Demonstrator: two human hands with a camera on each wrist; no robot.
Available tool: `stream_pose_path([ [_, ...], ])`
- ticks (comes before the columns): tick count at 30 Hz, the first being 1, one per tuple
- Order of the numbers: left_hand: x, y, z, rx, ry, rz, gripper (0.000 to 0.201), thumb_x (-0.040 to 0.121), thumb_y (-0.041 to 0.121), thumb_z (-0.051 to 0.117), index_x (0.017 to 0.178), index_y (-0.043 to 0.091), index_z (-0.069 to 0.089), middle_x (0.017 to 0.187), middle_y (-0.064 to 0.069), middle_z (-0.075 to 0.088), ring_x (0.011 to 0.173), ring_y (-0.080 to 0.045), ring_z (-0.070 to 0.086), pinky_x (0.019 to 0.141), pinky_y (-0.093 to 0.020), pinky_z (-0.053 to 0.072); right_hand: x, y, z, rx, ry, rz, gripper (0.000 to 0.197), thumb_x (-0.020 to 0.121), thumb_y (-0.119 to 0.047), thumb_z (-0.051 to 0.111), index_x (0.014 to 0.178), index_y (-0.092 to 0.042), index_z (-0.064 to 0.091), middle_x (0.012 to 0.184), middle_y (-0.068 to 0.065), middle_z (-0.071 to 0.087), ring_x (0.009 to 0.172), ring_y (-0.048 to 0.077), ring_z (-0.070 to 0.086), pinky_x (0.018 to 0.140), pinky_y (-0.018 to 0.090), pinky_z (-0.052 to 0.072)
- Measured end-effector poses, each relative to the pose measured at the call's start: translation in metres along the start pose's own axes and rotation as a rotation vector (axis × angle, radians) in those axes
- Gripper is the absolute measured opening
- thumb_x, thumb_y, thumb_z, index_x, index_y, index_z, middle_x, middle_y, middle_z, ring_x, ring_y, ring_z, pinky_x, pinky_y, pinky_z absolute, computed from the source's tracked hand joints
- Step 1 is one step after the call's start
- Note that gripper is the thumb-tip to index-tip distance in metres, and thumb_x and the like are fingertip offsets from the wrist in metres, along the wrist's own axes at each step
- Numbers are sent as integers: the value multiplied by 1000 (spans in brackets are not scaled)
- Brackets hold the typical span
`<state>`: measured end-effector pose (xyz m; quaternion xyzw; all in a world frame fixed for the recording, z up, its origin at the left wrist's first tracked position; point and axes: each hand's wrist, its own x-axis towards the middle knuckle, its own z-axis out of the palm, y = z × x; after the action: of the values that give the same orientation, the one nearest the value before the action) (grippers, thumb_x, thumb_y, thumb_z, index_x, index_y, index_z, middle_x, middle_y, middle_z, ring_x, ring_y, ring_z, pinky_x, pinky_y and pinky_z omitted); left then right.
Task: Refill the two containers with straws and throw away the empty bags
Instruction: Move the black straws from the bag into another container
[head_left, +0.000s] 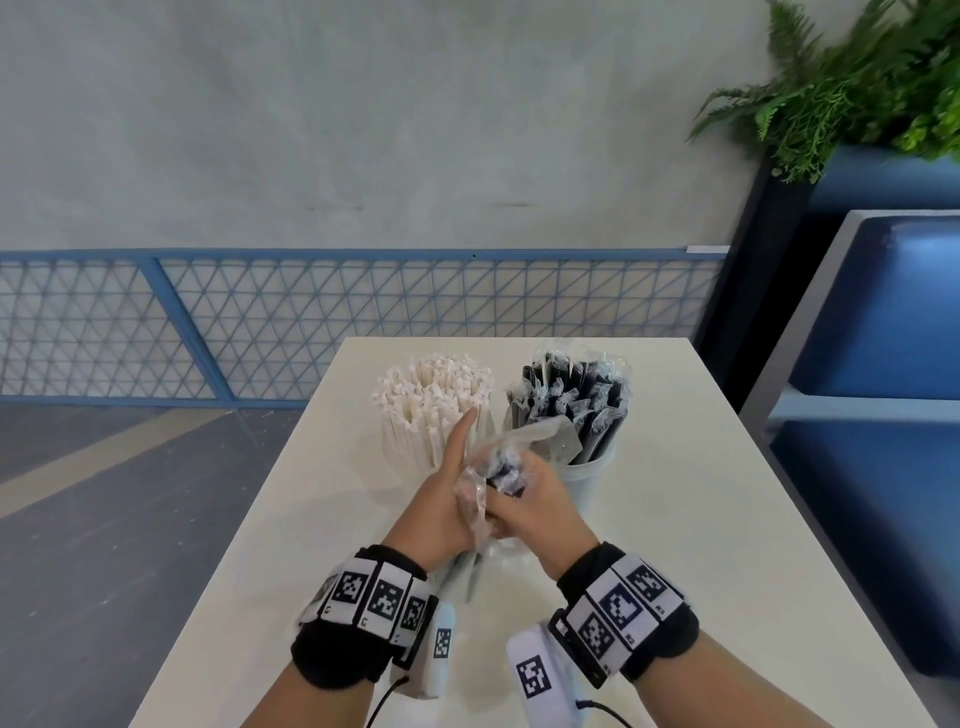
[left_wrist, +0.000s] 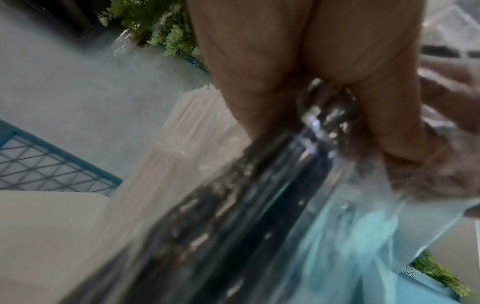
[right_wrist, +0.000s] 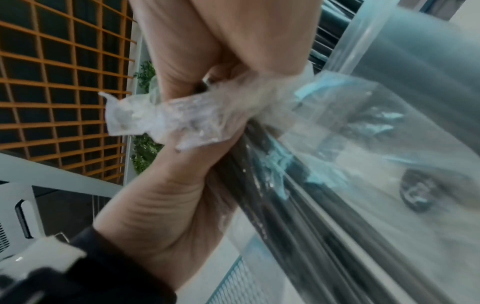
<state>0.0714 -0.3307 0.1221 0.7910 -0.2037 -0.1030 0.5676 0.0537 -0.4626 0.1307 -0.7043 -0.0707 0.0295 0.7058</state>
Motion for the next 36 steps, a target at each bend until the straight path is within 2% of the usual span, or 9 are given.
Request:
stream_pose_path([
  [4, -4, -6, 3, -31, -1, -48, 99, 69, 8, 79, 138, 42, 16, 129, 14, 50, 103, 14, 55, 93, -14, 46, 3, -24, -6, 57, 70, -124, 3, 86, -13, 60, 86, -17, 60, 87, 3, 67, 84, 14, 67, 80, 30, 56],
  [7, -9, -18, 6, -106, 9, -146, 81, 71, 16, 78, 128, 49, 31, 112, -4, 69, 69, -24, 66, 62, -38, 57, 8, -41, -18, 108, 110, -209, 15, 89, -22, 56, 81, -10, 60, 75, -3, 62, 74, 9, 61, 76, 26, 52],
  [9, -8, -22, 6, -135, 10, -159, 77, 70, 19, 79, 129, 43, 36, 95, -7, 72, 54, -36, 61, 47, -37, 52, 11, -43, -22, 152, 123, -238, 17, 87, -24, 59, 83, -8, 60, 73, -4, 63, 74, 8, 61, 74, 22, 51],
  [12, 1, -15, 11, -129, 56, -97, 69, 73, 13, 76, 131, 21, 40, 79, 3, 68, 59, -11, 66, 50, -23, 52, 9, -37, -18, 192, 26, -145, 23, 77, -17, 68, 96, -10, 60, 86, 0, 68, 90, 15, 64, 87, 34, 53],
  [15, 8, -10, 16, -153, 95, -43, 67, 72, 12, 76, 131, 18, 44, 95, 6, 71, 90, -12, 69, 75, -27, 57, 4, -27, -11, 54, -18, -101, 16, 76, -5, 71, 87, -14, 63, 83, -4, 68, 85, 11, 66, 85, 32, 54],
  [19, 2, -7, 15, -221, 64, -76, 61, 74, -3, 70, 122, 25, 45, 79, 1, 70, 50, -14, 60, 42, -22, 46, 4, -41, -17, -24, 155, -199, 7, 84, -14, 63, 87, -8, 62, 80, 2, 68, 80, 12, 67, 80, 26, 56],
  [23, 2, -15, 9, -333, 159, -81, 49, 62, -6, 77, 104, 9, 58, 80, 1, 70, 72, -10, 67, 62, -18, 53, 19, -77, -42, 106, 432, -312, 20, 91, -19, 54, 87, 0, 61, 80, 13, 68, 74, 16, 69, 68, 27, 58],
  [26, 3, -24, 3, -475, 248, -97, 39, 54, -6, 74, 90, 5, 60, 70, -1, 72, 60, -14, 66, 60, -26, 55, 29, -94, -59, 80, 573, -384, 27, 92, -22, 53, 91, 5, 58, 75, 10, 66, 68, 15, 66, 65, 27, 57],
  [36, 0, -4, -6, -504, 490, -2, 30, 75, -25, 53, 85, 3, 55, 63, -13, 65, 54, -16, 63, 51, -20, 49, 41, -80, -58, -170, 567, -407, 30, 87, -18, 62, 106, 5, 60, 78, -12, 59, 66, -16, 56, 60, 0, 40],
])
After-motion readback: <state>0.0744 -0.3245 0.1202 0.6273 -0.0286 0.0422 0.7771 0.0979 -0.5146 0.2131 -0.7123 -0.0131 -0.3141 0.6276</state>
